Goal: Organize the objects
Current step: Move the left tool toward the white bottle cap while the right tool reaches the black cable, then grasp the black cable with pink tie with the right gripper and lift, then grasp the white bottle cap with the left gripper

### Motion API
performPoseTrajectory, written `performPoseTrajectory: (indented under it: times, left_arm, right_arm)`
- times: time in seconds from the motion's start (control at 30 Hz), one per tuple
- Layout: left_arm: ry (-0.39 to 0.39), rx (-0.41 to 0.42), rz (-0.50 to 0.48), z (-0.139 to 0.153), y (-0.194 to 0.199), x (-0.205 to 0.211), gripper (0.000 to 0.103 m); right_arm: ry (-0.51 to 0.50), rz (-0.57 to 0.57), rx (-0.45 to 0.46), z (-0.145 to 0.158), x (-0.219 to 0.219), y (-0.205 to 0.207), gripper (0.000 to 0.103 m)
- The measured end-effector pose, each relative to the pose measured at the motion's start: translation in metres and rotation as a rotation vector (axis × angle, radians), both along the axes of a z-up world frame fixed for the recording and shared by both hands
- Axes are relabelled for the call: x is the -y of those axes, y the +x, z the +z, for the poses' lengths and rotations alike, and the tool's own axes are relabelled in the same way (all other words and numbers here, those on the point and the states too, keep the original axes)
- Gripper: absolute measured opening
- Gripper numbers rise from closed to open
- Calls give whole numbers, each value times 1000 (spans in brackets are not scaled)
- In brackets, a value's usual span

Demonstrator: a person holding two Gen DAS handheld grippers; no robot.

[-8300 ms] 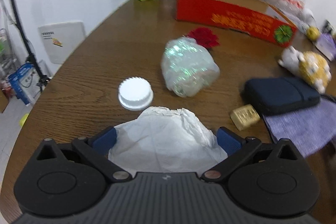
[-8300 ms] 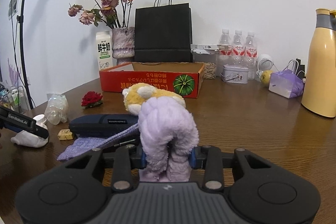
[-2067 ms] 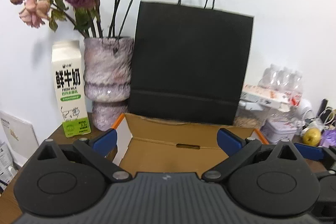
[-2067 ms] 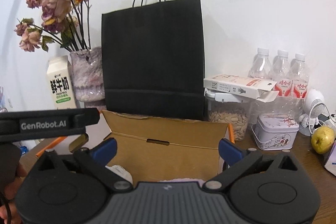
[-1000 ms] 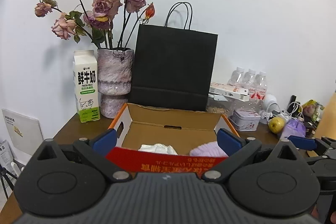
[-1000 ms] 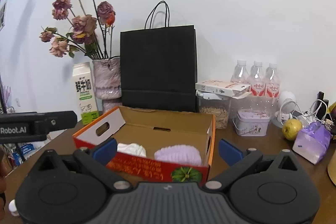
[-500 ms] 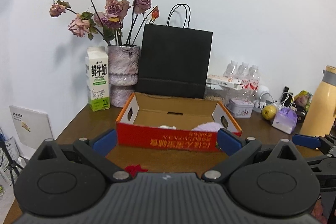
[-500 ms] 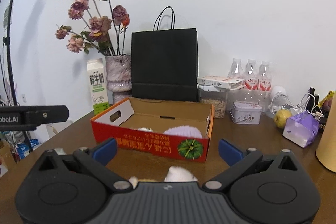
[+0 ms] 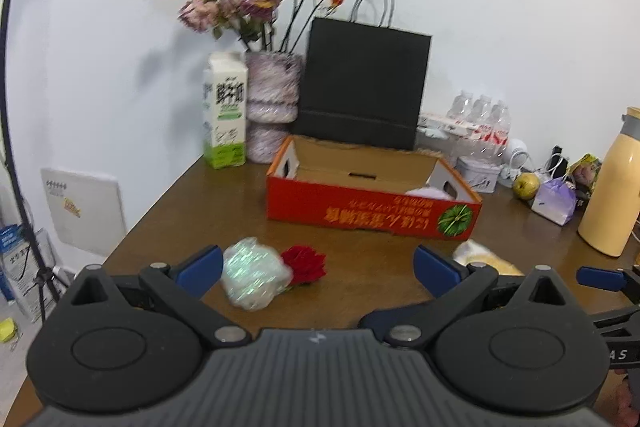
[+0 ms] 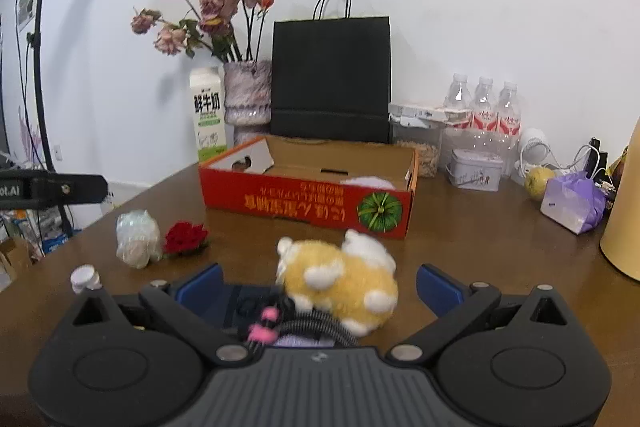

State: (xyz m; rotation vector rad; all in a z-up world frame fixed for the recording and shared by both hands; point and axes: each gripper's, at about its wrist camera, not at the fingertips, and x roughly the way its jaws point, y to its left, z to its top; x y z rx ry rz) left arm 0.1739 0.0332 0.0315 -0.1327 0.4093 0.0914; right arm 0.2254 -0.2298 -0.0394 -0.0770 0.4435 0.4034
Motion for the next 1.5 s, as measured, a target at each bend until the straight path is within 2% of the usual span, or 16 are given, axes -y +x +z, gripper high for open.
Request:
performPoseTrajectory:
  times: [0.23, 0.47, 0.77, 1.0, 1.13, 1.2, 1.3, 1.5]
  left_arm:
    - [19, -46, 22, -17, -16, -17, 103]
    - [20, -72, 46, -27, -28, -37, 103]
    - [-10, -132, 66, -43, -27, -56, 103]
    - [-37, -161, 77, -49, -26, -70, 103]
    - [-32, -175, 95, -53, -22, -73, 103]
    - [-36, -190, 93, -56, -20, -74, 103]
    - [-19, -204, 86, -60, -18, -73, 103]
    - [-1, -238, 96, -70, -12, -76, 103]
  right_arm:
    - [-43, 26, -35, -19, -5, -13, 103]
    - [-67, 35, -92, -36, 1, -4, 103]
    - [-18, 85, -173, -53, 2, 29, 103]
    - [70, 124, -279, -63, 15, 56, 103]
    - [40, 131, -248, -66, 10, 55, 102]
    - [57, 149, -235, -65, 11, 52, 90]
    - [49, 146, -224, -64, 10, 49, 89]
    - [39, 85, -73, -52, 12, 26, 89]
